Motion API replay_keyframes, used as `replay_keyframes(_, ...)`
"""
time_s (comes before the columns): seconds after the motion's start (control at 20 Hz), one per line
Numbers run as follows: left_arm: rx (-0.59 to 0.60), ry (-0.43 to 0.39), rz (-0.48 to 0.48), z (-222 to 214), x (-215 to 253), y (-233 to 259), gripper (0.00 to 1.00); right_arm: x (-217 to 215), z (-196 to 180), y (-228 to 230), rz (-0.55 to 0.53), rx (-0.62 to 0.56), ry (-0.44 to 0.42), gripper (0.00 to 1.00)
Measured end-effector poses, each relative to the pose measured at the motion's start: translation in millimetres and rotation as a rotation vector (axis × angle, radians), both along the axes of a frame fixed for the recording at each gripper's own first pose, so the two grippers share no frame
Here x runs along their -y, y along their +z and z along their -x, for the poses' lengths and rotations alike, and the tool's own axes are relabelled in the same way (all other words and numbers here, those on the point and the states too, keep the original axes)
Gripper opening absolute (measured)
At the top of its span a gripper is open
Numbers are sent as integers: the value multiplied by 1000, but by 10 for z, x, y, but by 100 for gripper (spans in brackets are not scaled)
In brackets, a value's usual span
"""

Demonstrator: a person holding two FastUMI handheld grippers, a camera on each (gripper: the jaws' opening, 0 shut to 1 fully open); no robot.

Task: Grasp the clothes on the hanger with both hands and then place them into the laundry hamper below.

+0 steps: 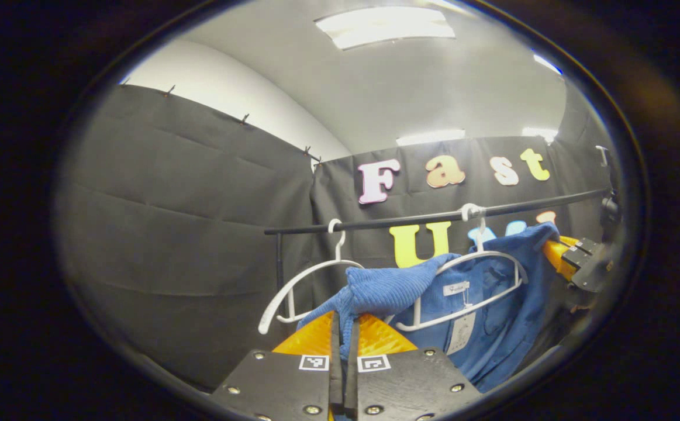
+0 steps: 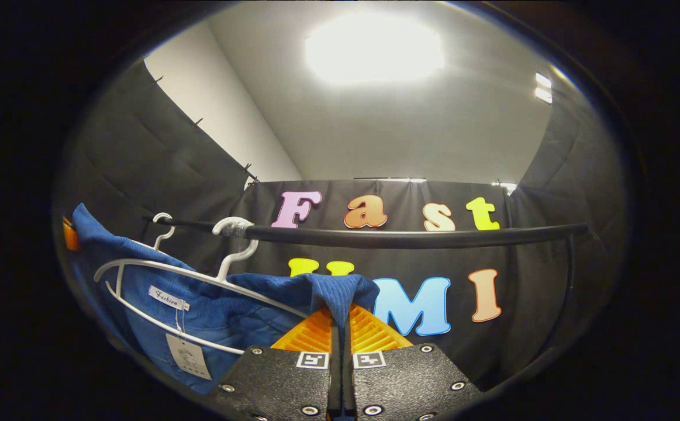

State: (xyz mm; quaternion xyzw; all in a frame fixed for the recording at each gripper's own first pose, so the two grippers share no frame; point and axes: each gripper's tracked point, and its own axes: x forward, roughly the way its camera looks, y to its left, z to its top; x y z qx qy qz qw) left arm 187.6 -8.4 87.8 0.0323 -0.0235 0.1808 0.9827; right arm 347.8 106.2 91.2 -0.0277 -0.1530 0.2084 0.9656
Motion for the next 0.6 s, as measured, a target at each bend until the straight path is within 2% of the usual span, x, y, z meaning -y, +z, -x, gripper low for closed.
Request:
replay_keyframes(0.25,-5,11,0,-192,-242,28,2,155,-234,48,25,10,-40,1)
replay_keyframes(0.3,-6,9,2,-239,-279,31,7,189,-298,44,33,13,-57,1)
replay_keyframes(0.4,-5,2,-2,-312,-337,56,7,230,-395,6,37,8,-79,1)
replay_keyframes(0.45,-7,1,-12,-354,-391,64,2,245,-450,-16,38,3,-88,1)
replay_keyframes(0.6,-9,-13,-46,-576,-462,111,2,290,-645,-100,46,-6,-113,0)
